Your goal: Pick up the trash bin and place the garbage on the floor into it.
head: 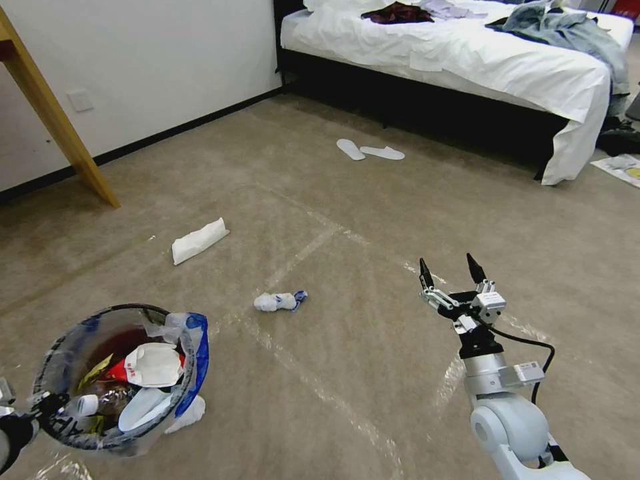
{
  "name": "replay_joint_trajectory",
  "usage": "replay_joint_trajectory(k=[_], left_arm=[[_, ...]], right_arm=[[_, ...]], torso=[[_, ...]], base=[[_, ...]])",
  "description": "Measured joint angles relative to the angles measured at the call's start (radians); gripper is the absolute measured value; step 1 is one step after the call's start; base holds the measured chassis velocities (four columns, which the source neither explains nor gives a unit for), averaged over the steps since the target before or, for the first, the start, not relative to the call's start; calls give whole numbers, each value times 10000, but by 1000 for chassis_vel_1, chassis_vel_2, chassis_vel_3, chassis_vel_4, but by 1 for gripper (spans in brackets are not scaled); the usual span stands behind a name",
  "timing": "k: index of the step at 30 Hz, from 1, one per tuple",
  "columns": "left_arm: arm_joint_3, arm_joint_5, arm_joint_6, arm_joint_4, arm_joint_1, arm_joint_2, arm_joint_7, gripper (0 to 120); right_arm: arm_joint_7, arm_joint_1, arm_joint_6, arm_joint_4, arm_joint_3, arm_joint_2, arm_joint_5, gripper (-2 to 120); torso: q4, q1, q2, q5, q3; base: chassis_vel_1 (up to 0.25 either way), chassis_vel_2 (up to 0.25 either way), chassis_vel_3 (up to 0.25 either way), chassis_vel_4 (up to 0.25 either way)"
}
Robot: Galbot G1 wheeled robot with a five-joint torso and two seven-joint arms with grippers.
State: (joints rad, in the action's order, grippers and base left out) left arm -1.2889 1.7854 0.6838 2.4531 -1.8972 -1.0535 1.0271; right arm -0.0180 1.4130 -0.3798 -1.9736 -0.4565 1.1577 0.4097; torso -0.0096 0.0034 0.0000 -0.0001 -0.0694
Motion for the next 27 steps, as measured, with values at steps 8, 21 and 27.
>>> replay_joint_trajectory(k=[8, 21, 27], left_arm=[[-40, 7, -36, 30, -38, 7, 23, 0], [-9, 30, -100, -36, 36, 117, 39, 0], [-10, 75, -122, -62, 59, 173, 57, 0]], right_arm=[[36, -64, -46, 44, 73, -75, 21, 100], [93, -186, -293, 299, 208, -88, -117, 100], [100, -272, -276, 374, 252, -104, -151, 100]], torso=[[-1, 0, 0, -1, 0], [-1, 0, -1, 1, 0], [0, -3, -1, 1, 2]], base=[[-138, 144, 148, -149], [-166, 169, 162, -165], [-119, 112, 123, -108]])
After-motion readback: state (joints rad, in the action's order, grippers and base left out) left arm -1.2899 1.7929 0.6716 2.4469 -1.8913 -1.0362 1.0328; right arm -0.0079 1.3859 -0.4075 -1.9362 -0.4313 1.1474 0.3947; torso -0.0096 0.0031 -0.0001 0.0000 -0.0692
